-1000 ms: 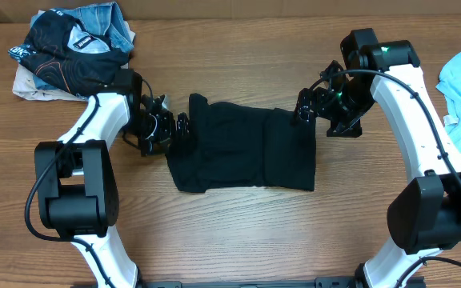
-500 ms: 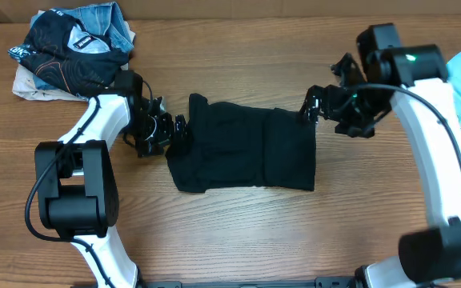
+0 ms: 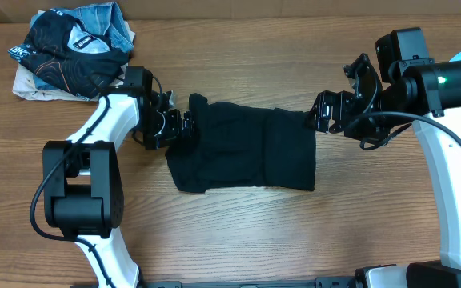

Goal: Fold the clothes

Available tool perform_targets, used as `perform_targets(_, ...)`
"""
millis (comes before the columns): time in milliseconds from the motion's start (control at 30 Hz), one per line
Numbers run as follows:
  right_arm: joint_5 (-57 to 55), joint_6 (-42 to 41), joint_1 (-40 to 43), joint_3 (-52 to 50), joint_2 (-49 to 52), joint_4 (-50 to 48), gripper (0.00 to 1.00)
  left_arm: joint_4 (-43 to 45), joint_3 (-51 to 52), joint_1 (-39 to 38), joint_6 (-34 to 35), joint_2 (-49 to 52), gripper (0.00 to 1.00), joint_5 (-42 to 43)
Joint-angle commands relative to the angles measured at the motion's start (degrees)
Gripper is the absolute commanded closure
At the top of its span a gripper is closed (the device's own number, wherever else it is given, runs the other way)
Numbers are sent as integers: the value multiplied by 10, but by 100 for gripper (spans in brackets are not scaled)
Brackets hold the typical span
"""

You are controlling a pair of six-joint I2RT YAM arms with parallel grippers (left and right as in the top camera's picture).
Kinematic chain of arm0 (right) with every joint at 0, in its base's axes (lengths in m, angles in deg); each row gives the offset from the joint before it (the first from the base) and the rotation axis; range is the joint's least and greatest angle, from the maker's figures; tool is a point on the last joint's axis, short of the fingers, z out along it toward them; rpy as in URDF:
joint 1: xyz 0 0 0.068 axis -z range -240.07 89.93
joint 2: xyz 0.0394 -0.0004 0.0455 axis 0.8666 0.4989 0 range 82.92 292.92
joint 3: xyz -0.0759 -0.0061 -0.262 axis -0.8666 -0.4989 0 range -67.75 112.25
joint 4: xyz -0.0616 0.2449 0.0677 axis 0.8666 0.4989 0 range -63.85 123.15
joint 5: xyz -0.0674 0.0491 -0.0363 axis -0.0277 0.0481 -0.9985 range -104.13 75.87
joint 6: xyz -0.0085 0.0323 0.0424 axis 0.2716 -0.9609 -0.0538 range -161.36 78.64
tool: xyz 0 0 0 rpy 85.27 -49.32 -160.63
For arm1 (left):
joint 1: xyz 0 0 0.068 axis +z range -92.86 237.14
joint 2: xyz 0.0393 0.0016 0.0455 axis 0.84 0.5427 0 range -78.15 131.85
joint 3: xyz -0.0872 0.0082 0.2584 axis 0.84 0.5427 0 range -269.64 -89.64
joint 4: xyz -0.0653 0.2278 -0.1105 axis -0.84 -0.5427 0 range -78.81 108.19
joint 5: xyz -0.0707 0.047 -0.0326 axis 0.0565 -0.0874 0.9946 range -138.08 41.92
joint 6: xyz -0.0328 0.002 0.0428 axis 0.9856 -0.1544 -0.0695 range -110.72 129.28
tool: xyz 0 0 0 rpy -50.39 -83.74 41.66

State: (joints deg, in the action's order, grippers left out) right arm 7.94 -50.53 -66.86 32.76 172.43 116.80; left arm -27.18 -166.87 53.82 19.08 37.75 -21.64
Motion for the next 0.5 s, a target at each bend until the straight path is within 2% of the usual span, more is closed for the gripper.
perform_targets(0,-2,2,0,16,-11,-1,0,4,3,-13,-21,43,4,-7)
perform_targets(200,-2,2,0,16,-11,-3,0,-7,3,-35,-78,73,7,53)
perform_targets(367,-2,2,0,16,-11,-3,0,-11,3,-65,-85,75,7,46)
perform_targets(467,-2,2,0,16,-11,-3,0,-9,3,-78,-73,75,13,26)
